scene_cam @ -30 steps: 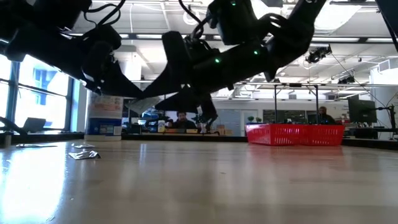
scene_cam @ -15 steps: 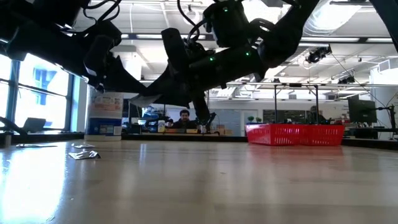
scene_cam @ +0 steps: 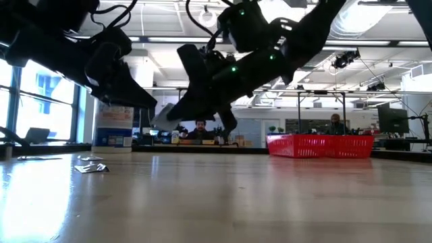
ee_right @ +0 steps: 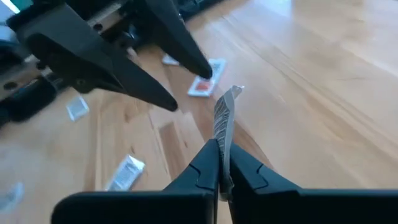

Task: Pick & Place First Aid Supplies
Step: Put the towelette pack into the left red bin

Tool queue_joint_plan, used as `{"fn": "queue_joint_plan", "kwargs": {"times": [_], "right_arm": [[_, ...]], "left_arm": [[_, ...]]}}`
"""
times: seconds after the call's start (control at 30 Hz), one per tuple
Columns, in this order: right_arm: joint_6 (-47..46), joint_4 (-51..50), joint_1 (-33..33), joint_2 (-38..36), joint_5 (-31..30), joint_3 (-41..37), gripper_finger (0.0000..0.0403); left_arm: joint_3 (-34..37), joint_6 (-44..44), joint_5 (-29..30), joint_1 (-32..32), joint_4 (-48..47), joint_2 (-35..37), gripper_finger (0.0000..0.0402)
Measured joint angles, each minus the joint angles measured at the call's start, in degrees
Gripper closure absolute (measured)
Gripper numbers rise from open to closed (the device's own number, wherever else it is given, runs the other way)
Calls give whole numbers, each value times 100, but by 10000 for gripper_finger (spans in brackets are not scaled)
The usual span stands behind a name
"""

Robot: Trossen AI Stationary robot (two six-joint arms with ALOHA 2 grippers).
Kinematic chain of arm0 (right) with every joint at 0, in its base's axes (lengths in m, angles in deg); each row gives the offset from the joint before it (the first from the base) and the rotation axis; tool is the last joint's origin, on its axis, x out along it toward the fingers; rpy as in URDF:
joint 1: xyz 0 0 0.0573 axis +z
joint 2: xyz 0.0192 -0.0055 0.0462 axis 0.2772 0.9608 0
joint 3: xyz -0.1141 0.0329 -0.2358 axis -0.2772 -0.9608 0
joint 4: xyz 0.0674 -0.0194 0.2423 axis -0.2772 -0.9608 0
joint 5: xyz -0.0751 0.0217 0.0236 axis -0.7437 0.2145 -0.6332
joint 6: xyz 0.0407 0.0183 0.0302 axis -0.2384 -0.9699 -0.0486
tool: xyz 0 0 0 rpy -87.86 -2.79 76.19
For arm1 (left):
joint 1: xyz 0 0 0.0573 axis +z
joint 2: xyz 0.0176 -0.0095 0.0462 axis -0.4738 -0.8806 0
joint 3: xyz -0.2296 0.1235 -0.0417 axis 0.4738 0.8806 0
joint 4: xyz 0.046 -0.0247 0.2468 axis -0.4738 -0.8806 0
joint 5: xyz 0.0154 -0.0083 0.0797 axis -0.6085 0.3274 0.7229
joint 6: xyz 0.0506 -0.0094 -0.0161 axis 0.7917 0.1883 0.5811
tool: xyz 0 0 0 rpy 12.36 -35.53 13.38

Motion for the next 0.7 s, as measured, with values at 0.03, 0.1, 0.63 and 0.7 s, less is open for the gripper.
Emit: {"fn": "queue_joint_plan", "kwargs": {"times": [0.03,0.1,0.63,0.7], "right_arm": [[46,-223,2,-87,-38,0,395],[211,-703,-1,-286,-142,-2,397],[1049,-4768,-553,-2554,-2547,-2,398],[1042,-5290,-726,-2805,-2893,-2,399]], "left_arm": [[0,-9,2,0,-32,0,268],[0,28,-110,0,-148,0,247],[0,44,474,4,-366,4,223],[0,174,644,21,-366,4,223]]}}
